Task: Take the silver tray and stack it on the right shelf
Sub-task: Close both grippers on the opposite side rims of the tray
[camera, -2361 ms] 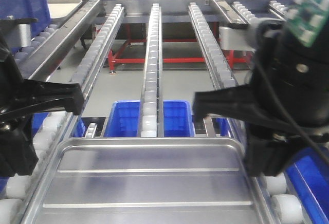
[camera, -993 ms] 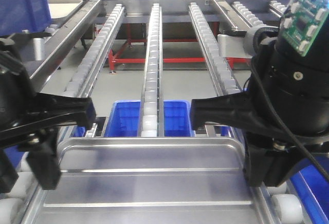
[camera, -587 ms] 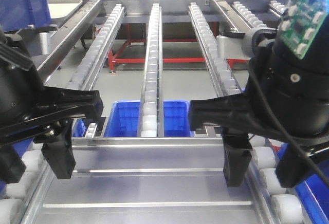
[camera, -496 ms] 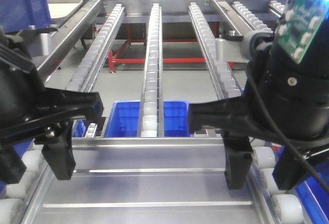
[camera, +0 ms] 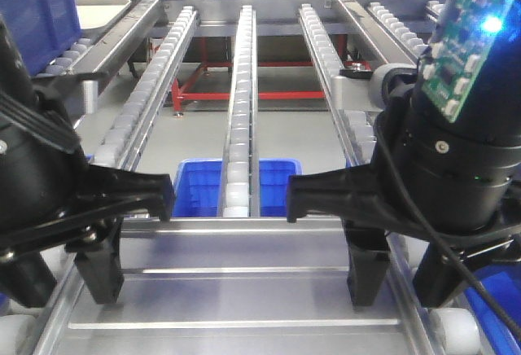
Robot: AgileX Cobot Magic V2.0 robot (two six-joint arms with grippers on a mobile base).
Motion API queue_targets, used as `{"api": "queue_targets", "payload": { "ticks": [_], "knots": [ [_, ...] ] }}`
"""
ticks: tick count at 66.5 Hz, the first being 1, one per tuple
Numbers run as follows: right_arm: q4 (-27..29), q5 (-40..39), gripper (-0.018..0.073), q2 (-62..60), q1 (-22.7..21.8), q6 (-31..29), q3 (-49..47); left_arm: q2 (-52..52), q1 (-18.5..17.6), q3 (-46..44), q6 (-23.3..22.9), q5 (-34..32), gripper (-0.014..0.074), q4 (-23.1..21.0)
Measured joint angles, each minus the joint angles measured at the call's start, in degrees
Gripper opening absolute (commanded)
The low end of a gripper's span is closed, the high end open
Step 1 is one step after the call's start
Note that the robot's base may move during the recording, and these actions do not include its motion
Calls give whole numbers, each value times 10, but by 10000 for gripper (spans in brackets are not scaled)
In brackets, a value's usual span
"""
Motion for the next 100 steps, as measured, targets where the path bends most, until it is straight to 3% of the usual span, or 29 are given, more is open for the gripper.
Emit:
{"api": "queue_targets", "payload": {
  "ticks": [85,100],
  "knots": [
    [0,-8,389,17,0,1,0,20,0,-4,0,-14,192,0],
    [0,-7,219,17,0,1,0,20,0,-4,0,-14,176,0]
  ]
}}
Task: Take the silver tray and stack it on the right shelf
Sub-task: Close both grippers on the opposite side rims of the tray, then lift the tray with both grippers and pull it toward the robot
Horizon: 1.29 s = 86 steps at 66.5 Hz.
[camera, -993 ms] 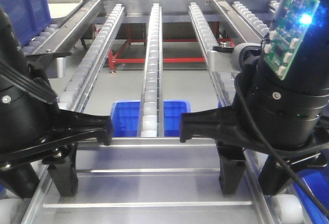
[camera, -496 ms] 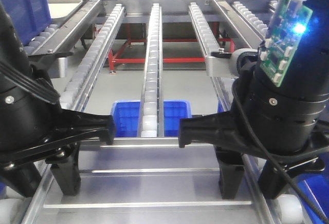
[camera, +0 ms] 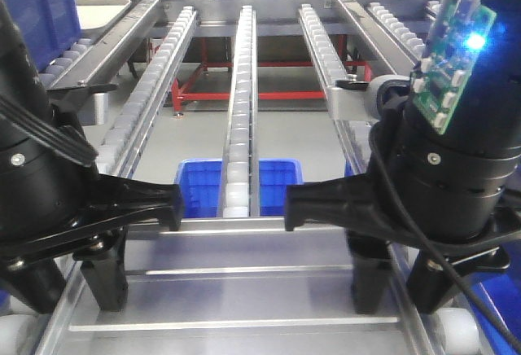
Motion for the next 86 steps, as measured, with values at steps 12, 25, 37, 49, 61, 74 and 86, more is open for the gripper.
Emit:
{"api": "queue_targets", "payload": {
  "ticks": [12,25,37,49,61,74,86],
  "knots": [
    [-8,16,71,0,0,0,0,0,0,0,-1,6,-19,0],
    [-9,18,69,-2,0,0,0,0,1,0,-4,19,-100,9],
    [-9,18,69,-2,0,0,0,0,1,0,-7,19,-100,9],
    [-9,19,69,-2,0,0,0,0,1,-1,-8,19,-100,9],
    [-7,46,69,-6,0,18,-13,-1,7,-29,-8,55,-100,-2],
    [-4,94,70,-48,0,22,-34,-46,8,-54,-3,102,-100,-7],
    [5,122,70,-87,1,35,-35,-93,7,-55,-3,140,-100,-23]
  ]
}}
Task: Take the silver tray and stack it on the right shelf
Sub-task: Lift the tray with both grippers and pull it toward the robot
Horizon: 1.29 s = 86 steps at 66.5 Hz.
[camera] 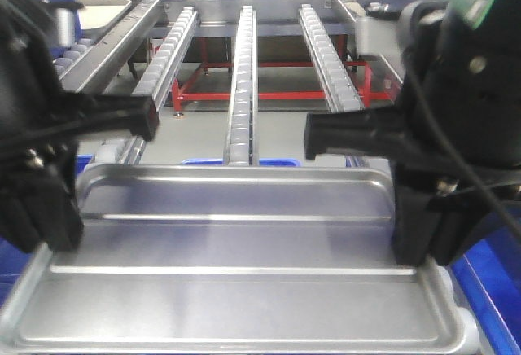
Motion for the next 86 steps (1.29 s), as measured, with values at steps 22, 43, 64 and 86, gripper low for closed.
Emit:
{"api": "queue_targets", "payload": {
  "ticks": [22,43,64,86],
  "knots": [
    [0,36,70,-52,92,83,35,-62,-67,47,-51,32,-100,1],
    [-13,72,70,-80,164,156,42,-99,-175,83,-172,70,-100,46],
    [-37,82,70,-80,194,197,45,-101,-194,83,-201,73,-100,56],
    [-45,82,70,-80,194,198,45,-101,-194,83,-203,73,-100,57]
  ]
}}
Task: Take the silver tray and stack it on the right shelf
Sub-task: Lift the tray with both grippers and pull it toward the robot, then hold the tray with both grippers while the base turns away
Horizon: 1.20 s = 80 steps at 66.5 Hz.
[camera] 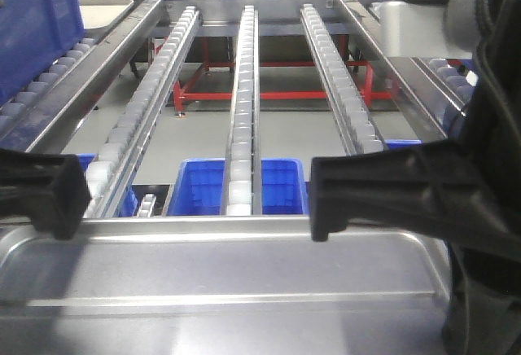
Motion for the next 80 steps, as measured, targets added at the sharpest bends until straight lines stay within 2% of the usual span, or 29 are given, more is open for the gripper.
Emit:
{"api": "queue_targets", "payload": {
  "ticks": [80],
  "knots": [
    [-2,1,70,0,0,2,0,0,0,0,-3,0,-100,0]
  ]
}}
